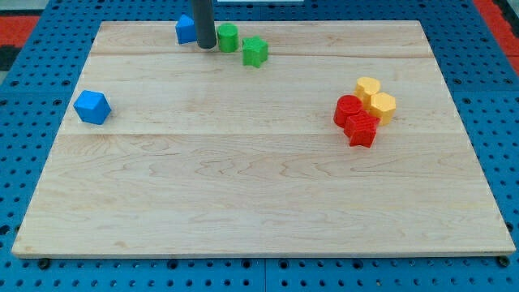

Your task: Place the arm close to the green star

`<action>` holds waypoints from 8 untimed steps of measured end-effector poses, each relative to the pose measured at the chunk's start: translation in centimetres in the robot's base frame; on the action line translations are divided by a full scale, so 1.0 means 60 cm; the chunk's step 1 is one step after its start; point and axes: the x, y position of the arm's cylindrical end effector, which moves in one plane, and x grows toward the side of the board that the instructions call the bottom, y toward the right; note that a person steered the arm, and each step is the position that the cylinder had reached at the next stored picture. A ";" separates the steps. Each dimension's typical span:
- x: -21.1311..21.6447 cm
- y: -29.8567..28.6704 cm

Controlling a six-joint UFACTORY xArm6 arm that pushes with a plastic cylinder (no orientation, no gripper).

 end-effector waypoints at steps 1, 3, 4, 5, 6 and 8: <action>0.018 0.002; 0.114 0.032; 0.125 0.115; 0.119 0.185; 0.093 0.197; 0.084 0.182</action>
